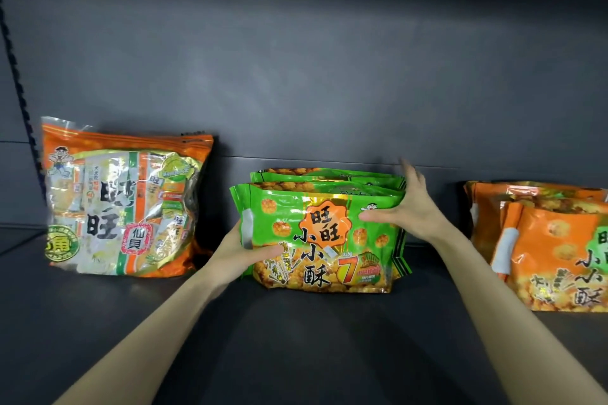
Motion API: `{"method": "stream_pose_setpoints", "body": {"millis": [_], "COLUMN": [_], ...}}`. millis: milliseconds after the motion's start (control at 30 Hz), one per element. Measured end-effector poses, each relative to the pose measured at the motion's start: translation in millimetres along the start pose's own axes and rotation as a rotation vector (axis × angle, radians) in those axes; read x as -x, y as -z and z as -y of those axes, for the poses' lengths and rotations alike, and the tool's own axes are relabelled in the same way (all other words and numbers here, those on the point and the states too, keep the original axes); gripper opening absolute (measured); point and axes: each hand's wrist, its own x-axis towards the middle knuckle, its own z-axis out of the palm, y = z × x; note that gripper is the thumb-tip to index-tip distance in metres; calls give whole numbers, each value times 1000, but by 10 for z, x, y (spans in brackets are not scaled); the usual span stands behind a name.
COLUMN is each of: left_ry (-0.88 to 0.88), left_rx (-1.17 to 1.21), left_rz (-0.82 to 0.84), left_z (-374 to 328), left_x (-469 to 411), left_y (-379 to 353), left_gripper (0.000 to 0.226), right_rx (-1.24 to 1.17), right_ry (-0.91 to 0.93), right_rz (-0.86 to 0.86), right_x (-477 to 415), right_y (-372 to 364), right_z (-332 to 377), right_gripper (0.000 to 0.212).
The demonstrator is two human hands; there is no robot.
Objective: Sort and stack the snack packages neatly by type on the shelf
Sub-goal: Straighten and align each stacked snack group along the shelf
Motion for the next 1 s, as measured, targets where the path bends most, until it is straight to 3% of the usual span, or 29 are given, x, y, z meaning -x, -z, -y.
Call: {"method": "stream_pose_setpoints", "body": {"millis": [133,233,300,400,433,700,1000], "left_ry": [-29,-79,-97,-112,-112,-105,-143], "left_rx": [13,-20,-31,-27,-27,-19,-115], "left_rz": [-23,-2,19,35,32,25,1], "left_z": [80,74,79,85,89,133,147], "left_x": [27,43,24,5,-4,-70,-98], "left_y": [-61,-121,-140,-149,-144,-99,-75], "left_gripper": [65,57,55,57,59,81,63], "right_rx": [-269,-387,-417,-434,-439,-450,-499], "right_ry": [-123,-202,-189,-161,-159,-145,-147], "right_rz": [-39,35,72,93,87,158,128], "right_x": [107,149,133,85,80,89,89], "right_y": [-107,-152,-141,-139,-144,-143,-196], "right_z": [-250,-365,-385,-406,-423,-536,-543], "right_gripper": [162,162,149,107,102,112,98]}}
